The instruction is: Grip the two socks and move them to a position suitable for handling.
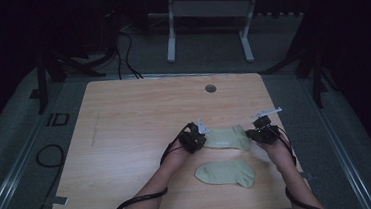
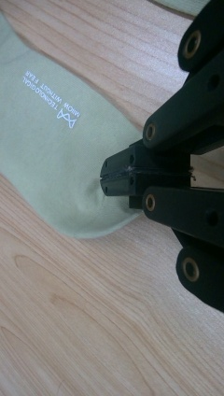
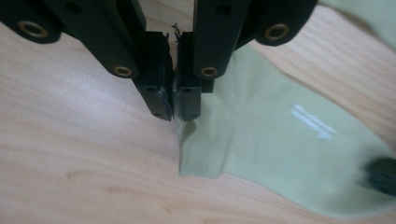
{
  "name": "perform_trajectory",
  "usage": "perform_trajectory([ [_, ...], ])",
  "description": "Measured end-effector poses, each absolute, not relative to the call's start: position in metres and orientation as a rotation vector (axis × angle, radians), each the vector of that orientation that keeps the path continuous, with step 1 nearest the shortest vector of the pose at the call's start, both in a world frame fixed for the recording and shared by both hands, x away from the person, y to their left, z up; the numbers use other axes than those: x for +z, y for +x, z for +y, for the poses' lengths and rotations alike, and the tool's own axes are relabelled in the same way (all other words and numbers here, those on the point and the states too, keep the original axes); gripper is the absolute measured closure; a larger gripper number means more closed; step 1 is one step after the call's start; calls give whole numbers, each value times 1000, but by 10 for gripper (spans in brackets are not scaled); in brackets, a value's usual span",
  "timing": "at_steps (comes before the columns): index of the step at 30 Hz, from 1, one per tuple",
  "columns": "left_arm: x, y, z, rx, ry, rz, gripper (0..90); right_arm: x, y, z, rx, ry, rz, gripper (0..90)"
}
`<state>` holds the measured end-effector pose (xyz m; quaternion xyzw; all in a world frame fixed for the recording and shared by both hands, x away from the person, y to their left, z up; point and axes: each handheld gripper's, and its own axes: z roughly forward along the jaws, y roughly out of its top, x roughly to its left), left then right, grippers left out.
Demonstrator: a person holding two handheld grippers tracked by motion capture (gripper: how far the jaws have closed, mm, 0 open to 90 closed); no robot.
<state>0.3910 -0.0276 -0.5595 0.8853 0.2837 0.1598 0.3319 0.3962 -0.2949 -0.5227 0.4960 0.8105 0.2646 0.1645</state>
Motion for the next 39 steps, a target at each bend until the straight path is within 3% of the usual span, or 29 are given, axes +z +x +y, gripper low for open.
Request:
perform_trajectory([
  [3, -559, 389, -27, 417, 2323, 740, 894, -530, 395, -294, 714, 1419, 2269, 746],
  [7, -559, 388, -27, 407, 2324, 739, 893, -528, 393, -293, 752, 1415, 2252, 811],
  [9, -559, 387, -26, 407, 2318, 743, 893, -527, 392, -289, 777, 1404, 2264, 898],
  [27, -560, 377, -17, 387, 2304, 774, 891, -546, 396, -277, 744, 1376, 2335, 889],
  [30, -557, 378, -19, 361, 2302, 798, 830, -544, 398, -277, 756, 1389, 2352, 840],
  [33, -555, 378, -20, 338, 2290, 803, 657, -542, 398, -277, 759, 1383, 2353, 799],
  [34, -552, 375, -22, 348, 2288, 811, 657, -541, 398, -278, 775, 1388, 2354, 755],
  [35, -548, 372, -22, 353, 2287, 809, 555, -538, 397, -278, 807, 1382, 2398, 550],
  [37, -543, 369, -22, 370, 2295, 801, 497, -535, 394, -276, 808, 1350, 2412, 488],
  [39, -537, 366, -19, 363, 2285, 798, 495, -533, 392, -275, 808, 1338, 2417, 464],
])
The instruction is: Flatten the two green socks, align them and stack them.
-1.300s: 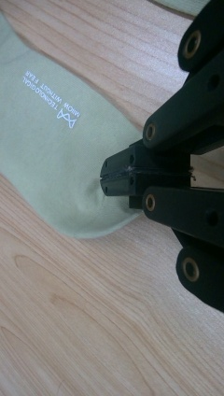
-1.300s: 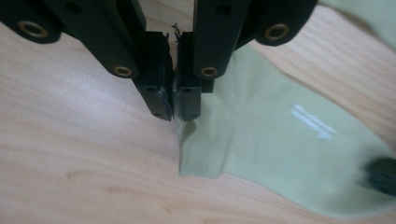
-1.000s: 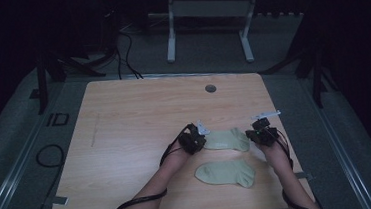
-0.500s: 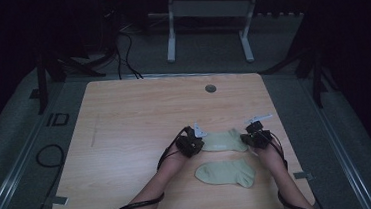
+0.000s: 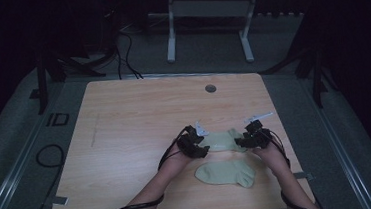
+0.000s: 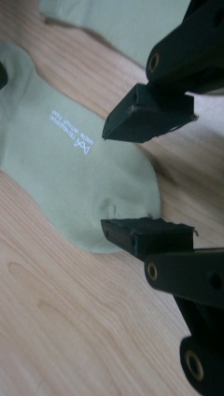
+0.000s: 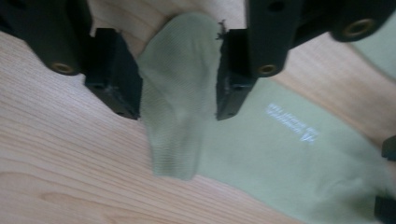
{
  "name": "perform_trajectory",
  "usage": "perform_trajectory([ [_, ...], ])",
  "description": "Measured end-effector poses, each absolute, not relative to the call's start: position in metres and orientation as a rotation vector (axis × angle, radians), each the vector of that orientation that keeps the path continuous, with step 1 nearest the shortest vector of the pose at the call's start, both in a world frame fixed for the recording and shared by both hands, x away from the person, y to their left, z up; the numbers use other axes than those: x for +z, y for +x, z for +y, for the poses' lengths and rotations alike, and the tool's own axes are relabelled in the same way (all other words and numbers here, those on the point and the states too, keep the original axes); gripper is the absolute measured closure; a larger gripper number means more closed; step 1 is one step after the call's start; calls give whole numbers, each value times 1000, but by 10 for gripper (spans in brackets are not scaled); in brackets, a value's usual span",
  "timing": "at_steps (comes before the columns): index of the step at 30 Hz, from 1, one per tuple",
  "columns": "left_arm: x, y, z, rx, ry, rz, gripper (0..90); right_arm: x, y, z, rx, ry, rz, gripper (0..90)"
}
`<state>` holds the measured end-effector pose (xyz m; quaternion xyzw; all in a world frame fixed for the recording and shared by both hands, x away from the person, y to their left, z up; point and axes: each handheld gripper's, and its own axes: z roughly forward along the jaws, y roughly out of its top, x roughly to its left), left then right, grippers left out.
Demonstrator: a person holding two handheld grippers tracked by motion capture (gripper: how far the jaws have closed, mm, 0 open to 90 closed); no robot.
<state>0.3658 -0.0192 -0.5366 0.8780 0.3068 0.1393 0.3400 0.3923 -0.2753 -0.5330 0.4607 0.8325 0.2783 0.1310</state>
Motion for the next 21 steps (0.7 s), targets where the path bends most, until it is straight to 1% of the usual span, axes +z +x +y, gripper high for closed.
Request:
perform_trajectory([
  [2, -531, 362, -15, 351, 2275, 802, 471, -528, 387, -275, 828, 1308, 2420, 408],
  [4, -526, 357, -11, 344, 2278, 798, 450, -524, 382, -274, 831, 1289, 2423, 377],
  [5, -523, 353, -8, 352, 2269, 805, 417, -523, 379, -274, 835, 1278, 2429, 410],
  [6, -522, 351, -5, 342, 2265, 811, 410, -521, 376, -274, 833, 1280, 2447, 395],
  [12, -520, 327, 10, 303, 2256, 809, 410, -515, 352, -277, 914, 1267, 2424, 407],
  [16, -522, 316, 14, 294, 2265, 788, 410, -517, 341, -277, 897, 1226, 2444, 408],
  [17, -523, 311, 18, 265, 2254, 799, 410, -519, 337, -277, 882, 1224, 2445, 416],
  [21, -528, 301, 19, 258, 2263, 803, 412, -523, 322, -285, 846, 1232, 2423, 465],
])
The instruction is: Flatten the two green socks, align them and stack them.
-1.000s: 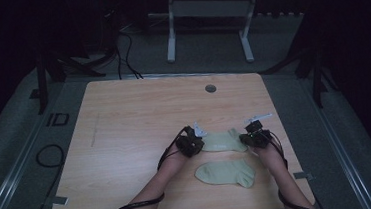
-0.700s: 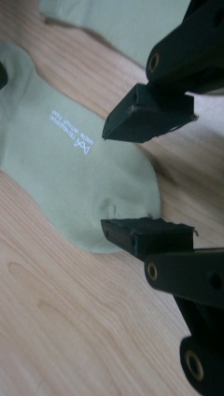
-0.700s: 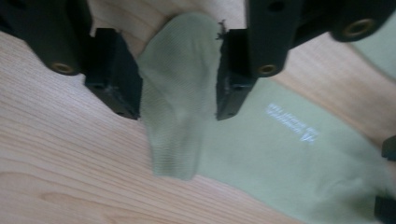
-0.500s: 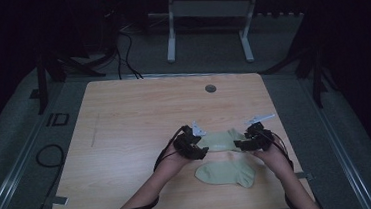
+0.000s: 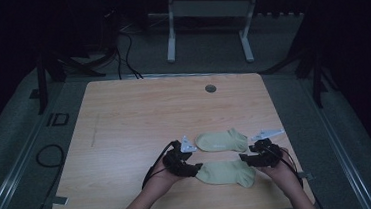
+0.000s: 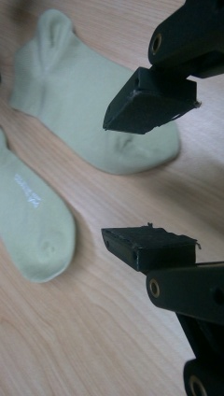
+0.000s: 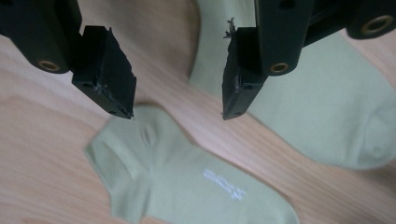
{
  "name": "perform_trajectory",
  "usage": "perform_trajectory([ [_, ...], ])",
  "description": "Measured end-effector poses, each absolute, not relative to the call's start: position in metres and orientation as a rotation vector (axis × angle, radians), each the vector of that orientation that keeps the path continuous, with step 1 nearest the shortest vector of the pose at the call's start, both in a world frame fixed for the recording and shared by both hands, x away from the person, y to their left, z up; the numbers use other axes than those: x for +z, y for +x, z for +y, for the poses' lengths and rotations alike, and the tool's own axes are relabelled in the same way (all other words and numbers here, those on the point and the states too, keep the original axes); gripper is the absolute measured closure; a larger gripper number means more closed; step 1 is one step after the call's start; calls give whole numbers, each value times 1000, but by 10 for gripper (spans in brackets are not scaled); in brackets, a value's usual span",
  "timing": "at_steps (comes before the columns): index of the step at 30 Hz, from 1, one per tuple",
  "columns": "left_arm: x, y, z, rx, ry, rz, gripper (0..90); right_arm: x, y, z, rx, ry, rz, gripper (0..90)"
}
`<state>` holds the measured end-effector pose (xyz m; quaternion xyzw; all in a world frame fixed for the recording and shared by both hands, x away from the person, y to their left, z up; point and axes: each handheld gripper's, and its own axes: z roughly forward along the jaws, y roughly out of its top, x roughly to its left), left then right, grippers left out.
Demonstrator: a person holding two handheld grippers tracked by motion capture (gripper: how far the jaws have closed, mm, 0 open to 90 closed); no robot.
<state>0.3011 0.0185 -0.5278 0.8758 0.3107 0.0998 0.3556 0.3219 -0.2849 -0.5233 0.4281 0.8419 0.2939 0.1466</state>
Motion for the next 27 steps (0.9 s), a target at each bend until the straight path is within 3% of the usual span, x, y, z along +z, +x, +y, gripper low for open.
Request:
perform_trajectory([
  [12, -546, 293, 6, 256, 2314, 796, 431, -539, 299, -291, 799, 1235, 2443, 570],
  [21, -555, 296, -4, 250, 2388, 761, 556, -548, 297, -287, 773, 1208, 2475, 628],
  [24, -555, 295, -7, 253, 2388, 763, 620, -548, 298, -287, 797, 1215, 2502, 751],
  [27, -554, 294, -9, 234, 2389, 761, 748, -548, 297, -286, 811, 1205, 2522, 838],
])
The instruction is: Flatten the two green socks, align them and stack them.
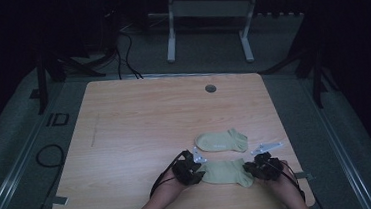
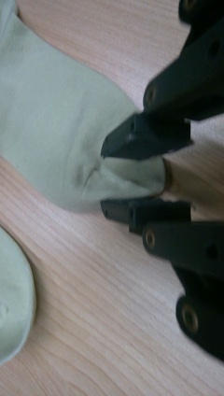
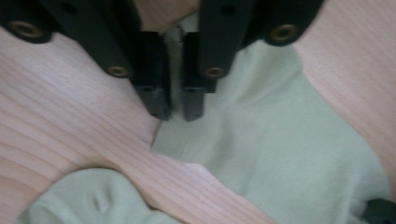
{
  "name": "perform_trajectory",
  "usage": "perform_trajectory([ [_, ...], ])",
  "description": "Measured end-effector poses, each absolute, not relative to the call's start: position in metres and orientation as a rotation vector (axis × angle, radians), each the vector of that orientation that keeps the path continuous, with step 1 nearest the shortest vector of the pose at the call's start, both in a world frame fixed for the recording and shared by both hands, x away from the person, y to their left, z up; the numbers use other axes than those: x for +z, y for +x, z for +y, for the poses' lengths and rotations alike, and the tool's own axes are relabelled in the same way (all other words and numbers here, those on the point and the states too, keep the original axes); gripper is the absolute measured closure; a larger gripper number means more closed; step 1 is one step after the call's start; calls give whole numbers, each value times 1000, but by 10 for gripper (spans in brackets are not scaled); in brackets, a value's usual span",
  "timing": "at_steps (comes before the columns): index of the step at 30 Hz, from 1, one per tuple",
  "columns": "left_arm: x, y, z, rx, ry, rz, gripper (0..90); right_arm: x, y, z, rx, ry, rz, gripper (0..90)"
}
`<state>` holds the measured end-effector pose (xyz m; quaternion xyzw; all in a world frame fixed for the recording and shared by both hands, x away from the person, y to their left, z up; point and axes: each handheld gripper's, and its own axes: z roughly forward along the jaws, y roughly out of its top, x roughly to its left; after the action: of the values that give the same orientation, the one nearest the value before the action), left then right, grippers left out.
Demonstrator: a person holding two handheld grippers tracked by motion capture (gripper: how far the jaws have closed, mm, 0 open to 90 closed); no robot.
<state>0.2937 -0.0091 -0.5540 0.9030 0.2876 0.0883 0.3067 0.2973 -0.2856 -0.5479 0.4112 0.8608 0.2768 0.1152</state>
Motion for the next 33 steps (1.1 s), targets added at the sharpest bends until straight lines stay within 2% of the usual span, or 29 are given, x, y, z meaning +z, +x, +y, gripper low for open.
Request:
perform_trajectory([
  [1, -554, 293, -9, 260, 2384, 764, 831, -548, 297, -284, 806, 1209, 2523, 849],
  [2, -554, 293, -9, 269, 2382, 767, 855, -547, 296, -284, 802, 1209, 2522, 855],
  [8, -547, 292, -4, 254, 2335, 768, 873, -543, 297, -288, 837, 1240, 2521, 862],
  [17, -516, 304, 2, 310, 2271, 776, 874, -506, 302, -289, 915, 1205, 2436, 865],
  [20, -504, 318, 1, 368, 2260, 797, 873, -491, 320, -288, 921, 1204, 2401, 865],
  [26, -493, 341, -4, 398, 2272, 822, 873, -482, 354, -290, 915, 1258, 2368, 865],
  [33, -500, 362, -12, 418, 2310, 859, 873, -487, 392, -285, 841, 1292, 2391, 864],
])
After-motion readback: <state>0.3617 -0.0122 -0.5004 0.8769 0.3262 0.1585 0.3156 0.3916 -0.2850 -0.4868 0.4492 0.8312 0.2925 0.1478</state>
